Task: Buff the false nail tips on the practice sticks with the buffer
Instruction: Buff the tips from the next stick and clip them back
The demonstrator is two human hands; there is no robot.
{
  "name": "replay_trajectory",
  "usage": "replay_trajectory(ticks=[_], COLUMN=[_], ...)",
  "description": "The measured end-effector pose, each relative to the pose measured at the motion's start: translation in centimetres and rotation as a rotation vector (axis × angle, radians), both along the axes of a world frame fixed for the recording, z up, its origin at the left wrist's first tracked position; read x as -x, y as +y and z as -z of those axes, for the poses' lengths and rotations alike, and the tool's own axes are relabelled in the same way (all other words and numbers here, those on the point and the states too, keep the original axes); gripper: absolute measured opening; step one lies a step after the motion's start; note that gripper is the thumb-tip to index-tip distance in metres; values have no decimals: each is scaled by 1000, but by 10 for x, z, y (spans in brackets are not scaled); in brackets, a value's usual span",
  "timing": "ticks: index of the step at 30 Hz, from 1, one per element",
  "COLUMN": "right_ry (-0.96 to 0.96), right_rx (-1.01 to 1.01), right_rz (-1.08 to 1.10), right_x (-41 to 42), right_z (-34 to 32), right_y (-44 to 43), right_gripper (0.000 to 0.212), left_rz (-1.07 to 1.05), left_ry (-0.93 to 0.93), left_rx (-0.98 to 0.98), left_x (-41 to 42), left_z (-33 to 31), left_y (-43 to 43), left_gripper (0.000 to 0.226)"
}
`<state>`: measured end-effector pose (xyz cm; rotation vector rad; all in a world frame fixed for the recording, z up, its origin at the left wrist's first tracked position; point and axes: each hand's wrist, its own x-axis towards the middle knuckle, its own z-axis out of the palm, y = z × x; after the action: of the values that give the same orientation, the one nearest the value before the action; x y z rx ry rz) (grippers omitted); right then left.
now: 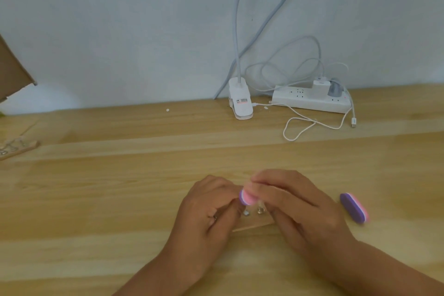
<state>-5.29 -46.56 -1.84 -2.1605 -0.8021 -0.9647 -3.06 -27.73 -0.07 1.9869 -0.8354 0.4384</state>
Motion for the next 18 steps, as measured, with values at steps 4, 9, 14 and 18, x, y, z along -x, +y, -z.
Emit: replay_trajectory(ticks=[4, 9, 14, 18], right_ry=[-31, 96, 80, -5], right_rx=[2, -54, -106, -90], right_rz=[-17, -85, 179, 51], right_x=[-1, 5, -11, -5], right_z=[0, -2, -4, 1], right_y=[0, 4, -6, -2], right_gripper=[24, 24, 24, 27], left_rz=[4, 24, 15, 13], left_ry=[50, 81, 155, 211], left_rx=[29, 30, 91, 81], left_x=[-1, 0, 4, 5], left_z=[3, 3, 2, 1], left_y=[1, 2, 2, 3], left_gripper=[22, 24, 21, 23])
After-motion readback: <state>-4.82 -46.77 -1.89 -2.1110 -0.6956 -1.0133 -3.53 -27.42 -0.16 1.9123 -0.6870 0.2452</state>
